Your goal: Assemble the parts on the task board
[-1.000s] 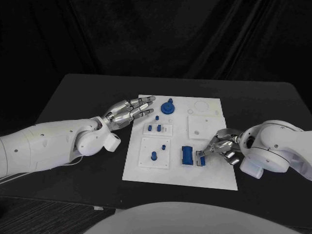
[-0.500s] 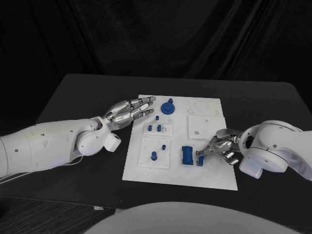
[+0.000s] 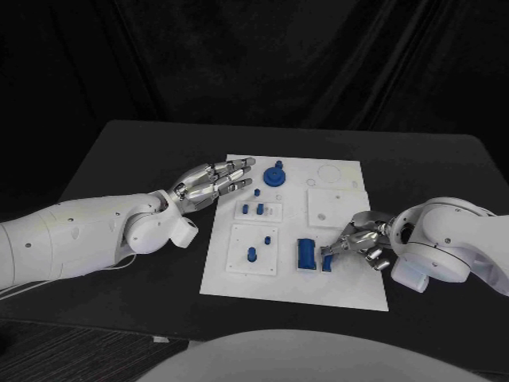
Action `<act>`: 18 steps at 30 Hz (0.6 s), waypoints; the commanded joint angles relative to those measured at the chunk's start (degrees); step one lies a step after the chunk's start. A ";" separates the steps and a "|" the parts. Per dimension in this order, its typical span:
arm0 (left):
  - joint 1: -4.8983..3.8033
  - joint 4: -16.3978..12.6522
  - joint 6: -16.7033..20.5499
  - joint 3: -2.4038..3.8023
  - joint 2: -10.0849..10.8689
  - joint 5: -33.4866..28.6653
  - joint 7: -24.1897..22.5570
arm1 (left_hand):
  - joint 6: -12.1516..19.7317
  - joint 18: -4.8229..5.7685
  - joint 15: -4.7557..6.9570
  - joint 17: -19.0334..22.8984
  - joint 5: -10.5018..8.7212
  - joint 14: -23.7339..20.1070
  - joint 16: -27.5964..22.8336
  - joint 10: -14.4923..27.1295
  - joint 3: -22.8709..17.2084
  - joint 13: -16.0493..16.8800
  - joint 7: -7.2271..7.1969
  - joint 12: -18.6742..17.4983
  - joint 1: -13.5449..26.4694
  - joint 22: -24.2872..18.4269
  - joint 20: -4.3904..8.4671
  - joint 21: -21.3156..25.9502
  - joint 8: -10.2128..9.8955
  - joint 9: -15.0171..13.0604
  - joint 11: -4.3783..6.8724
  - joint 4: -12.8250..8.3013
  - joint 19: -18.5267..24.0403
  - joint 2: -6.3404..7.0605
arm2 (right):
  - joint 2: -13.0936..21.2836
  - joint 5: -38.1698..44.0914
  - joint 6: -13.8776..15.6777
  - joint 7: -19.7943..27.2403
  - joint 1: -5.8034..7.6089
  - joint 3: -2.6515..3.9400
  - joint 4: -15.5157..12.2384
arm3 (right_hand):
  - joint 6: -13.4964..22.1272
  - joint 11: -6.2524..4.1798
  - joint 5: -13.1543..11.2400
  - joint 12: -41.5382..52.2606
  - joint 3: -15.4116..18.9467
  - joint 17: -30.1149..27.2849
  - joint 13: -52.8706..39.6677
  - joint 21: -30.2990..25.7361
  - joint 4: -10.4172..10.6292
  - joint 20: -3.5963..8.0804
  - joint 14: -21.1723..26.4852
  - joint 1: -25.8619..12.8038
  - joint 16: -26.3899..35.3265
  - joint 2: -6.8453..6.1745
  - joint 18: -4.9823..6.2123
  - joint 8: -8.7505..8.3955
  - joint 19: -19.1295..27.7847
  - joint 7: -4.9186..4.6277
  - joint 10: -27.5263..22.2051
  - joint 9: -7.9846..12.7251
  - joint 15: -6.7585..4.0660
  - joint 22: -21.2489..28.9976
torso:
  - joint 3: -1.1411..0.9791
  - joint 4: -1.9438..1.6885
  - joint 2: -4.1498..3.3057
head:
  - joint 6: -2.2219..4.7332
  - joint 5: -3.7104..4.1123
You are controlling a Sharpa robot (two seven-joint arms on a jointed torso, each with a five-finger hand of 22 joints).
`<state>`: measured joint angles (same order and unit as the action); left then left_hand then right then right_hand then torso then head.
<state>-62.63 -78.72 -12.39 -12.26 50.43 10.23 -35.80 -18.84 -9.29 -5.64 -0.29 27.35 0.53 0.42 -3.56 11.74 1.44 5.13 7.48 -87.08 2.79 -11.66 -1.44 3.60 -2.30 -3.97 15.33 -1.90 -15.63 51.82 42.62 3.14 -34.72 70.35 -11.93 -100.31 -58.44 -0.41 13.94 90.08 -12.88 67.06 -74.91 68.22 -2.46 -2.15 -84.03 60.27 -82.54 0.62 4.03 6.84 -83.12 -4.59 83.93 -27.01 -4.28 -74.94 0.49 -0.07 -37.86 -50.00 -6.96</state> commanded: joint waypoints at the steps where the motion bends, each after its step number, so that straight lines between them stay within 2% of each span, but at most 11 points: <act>1: 0.09 -0.03 -0.97 0.04 -0.12 0.04 -0.42 | -0.10 -0.87 -0.20 -0.08 0.35 0.21 0.32 0.09 -0.35 0.06 0.31 0.13 -0.45 0.08 -0.36 -0.27 0.26 -0.08 -0.31 0.07 -0.23 0.07 | -0.02 0.71 -1.40 -0.92 -0.18 0.01 -0.08 | 0.36 0.49 -0.53 -0.08 0.52 -0.08 -15.09 -0.23 0.00 -0.14 -2.37 0.38 0.32 -0.73 0.65 0.39 0.30 0.01 6.07 0.11 0.38 -8.16 | 0.00 -0.01 -0.01 | 0.00 0.01; 8: 0.11 0.01 -1.11 0.04 -0.18 0.04 -0.27 | -0.12 -0.88 -0.24 -0.08 0.43 0.22 0.32 0.10 -0.41 0.05 0.34 0.12 -0.52 0.09 -0.39 -0.28 0.28 -0.08 -0.32 0.01 -0.25 0.07 | 0.09 1.37 -1.87 -0.93 -0.21 0.01 -0.15 | 0.69 0.57 -2.10 -0.08 1.61 -0.09 -15.09 -0.47 0.34 -0.19 -2.37 0.94 0.29 -1.01 0.67 0.77 0.29 -0.09 6.07 0.26 0.44 -8.09 | 0.01 0.01 0.00 | 0.00 -0.06; 14: 0.15 0.05 -1.22 0.04 -0.23 0.04 -0.19 | -0.12 -0.88 -0.24 -0.08 0.43 0.22 0.32 0.10 -0.41 0.05 0.34 0.12 -0.52 0.09 -0.39 -0.28 0.28 -0.08 -0.32 0.01 -0.25 0.07 | 0.24 1.53 -2.04 -0.83 -0.22 0.01 -0.28 | 1.42 0.70 -7.24 -0.08 4.49 -0.13 -15.09 -0.78 2.32 -0.32 -2.37 0.15 0.23 -1.58 0.70 1.60 0.23 -0.22 6.07 0.36 0.58 -8.03 | 0.00 0.01 0.02 | 0.00 -0.12; 18: 0.18 0.05 -1.26 0.04 -0.19 0.04 -0.14 | -0.16 -0.88 -0.27 -0.08 0.48 0.22 0.32 0.10 -0.48 0.06 0.37 0.13 -0.58 0.10 -0.43 -0.29 0.29 -0.09 -0.34 -0.05 -0.27 0.06 | 0.44 1.56 -1.88 -0.51 -0.23 0.01 -0.48 | 2.39 0.67 -10.67 -0.08 6.96 -0.17 -15.09 -1.17 4.44 -0.31 -2.35 -0.84 0.19 -2.00 0.75 2.65 0.25 -0.17 6.07 0.20 0.54 -7.96 | 0.00 0.00 -0.01 | 0.00 -0.18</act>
<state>-62.55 -78.61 -12.73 -12.26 50.30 10.24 -35.45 -18.84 -9.30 -5.64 -0.29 27.58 0.53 0.42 -3.56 11.58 1.43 5.13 7.48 -87.08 2.83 -11.88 -1.44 3.60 -2.31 -3.98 15.17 -2.12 -15.63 52.12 43.69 1.88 -34.69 70.31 -11.91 -100.56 -56.35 -0.05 3.62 90.08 -6.27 66.96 -74.91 67.20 1.93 -2.15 -83.84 59.85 -82.54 -1.38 4.02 9.36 -83.12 -4.79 83.87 -26.73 -4.09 -74.93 0.48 -0.07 -37.85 -50.00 -7.10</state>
